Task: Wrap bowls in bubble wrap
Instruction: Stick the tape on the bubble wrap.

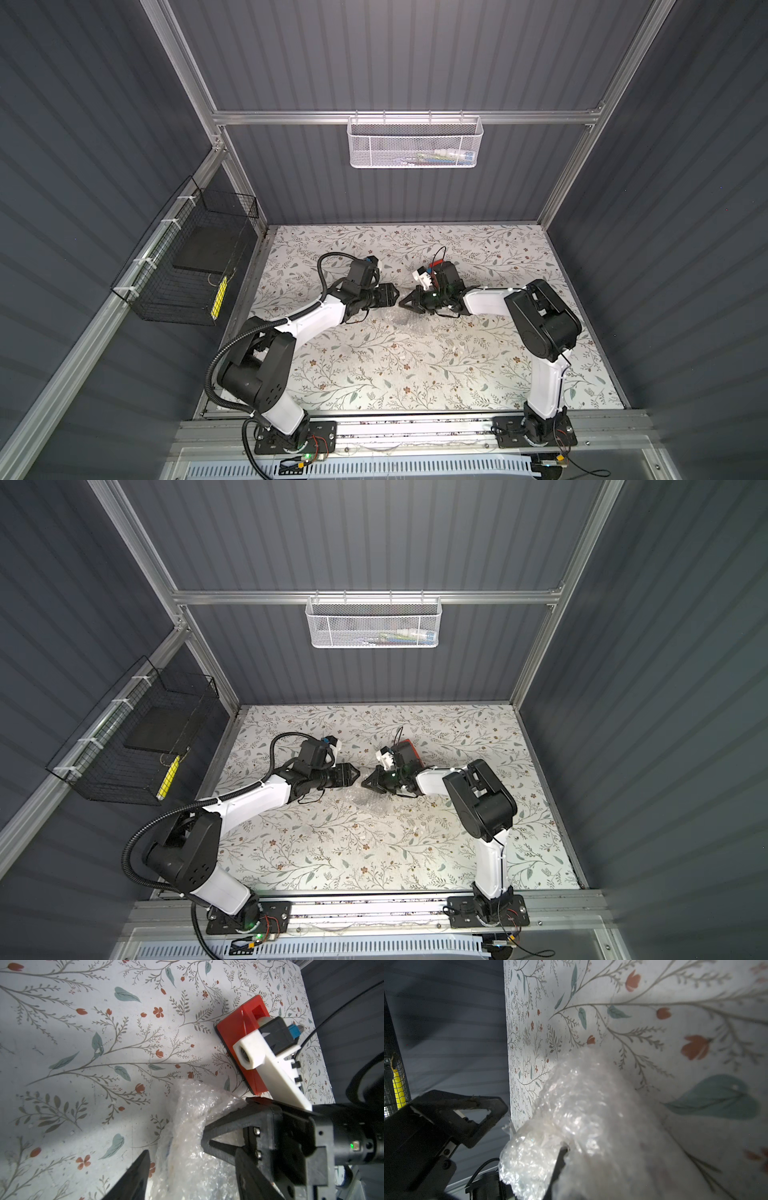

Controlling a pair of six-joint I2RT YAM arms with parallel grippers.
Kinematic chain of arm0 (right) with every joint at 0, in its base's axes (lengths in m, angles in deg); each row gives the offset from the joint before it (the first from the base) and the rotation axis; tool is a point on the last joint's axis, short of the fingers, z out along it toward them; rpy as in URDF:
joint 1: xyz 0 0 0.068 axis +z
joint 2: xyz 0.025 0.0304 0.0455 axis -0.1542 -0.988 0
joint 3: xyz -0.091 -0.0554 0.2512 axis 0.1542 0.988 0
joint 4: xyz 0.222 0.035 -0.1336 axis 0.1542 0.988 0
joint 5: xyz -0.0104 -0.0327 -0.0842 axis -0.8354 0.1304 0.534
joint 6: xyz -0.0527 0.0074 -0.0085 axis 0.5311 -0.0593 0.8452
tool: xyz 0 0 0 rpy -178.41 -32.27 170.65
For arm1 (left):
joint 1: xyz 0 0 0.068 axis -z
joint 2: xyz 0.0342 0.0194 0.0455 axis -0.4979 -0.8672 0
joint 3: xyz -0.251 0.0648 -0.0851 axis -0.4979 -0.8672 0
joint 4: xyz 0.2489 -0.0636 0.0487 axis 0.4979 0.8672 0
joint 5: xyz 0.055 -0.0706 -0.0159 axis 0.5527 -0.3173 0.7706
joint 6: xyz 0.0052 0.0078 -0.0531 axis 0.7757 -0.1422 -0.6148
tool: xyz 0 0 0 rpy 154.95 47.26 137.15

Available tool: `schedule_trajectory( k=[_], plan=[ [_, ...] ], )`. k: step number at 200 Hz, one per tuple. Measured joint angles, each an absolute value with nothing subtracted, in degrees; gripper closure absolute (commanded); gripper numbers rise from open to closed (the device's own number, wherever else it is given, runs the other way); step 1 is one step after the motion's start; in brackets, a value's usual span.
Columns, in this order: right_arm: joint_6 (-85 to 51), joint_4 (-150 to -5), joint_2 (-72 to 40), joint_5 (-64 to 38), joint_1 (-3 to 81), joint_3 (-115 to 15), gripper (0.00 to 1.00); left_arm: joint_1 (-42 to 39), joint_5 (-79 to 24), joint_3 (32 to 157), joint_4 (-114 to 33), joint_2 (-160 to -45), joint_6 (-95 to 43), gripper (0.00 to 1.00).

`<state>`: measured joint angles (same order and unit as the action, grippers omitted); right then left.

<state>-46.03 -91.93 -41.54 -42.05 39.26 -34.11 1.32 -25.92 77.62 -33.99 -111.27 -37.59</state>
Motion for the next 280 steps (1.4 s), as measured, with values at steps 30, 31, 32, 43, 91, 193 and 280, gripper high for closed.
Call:
schedule_trajectory(
  k=[30,31,32,43,91,193,280],
  plan=[
    [-46.03,-91.95,-41.58,-42.05,39.26,-34.11,1.00,1.32,-26.01,77.75,-34.91,-114.14,-37.13,0.35],
    [-46.03,-91.97,-41.58,-42.05,39.26,-34.11,1.00,1.32,-26.01,77.75,-34.93,-114.27,-37.11,0.35],
    [-46.03,-91.95,-41.58,-42.05,39.26,-34.11,1.00,1.32,-26.01,77.75,-34.93,-114.36,-37.11,0.35],
    [-46.03,-91.95,-41.58,-42.05,39.26,-34.11,1.00,1.32,-25.99,77.80,-34.98,-115.47,-37.08,0.35],
    [-46.03,-91.97,-41.63,-42.02,39.26,-34.11,1.00,1.32,-26.10,78.74,-36.16,-117.20,-37.06,0.35],
    [-46.03,-91.97,-41.69,-42.00,39.26,-34.11,1.00,1.12,-26.88,80.51,-39.48,-121.74,-37.11,0.40],
    [-46.03,-91.97,-41.69,-41.92,39.26,-34.11,1.00,0.29,-27.10,81.41,-41.40,-122.33,-37.35,0.46]
  ],
)
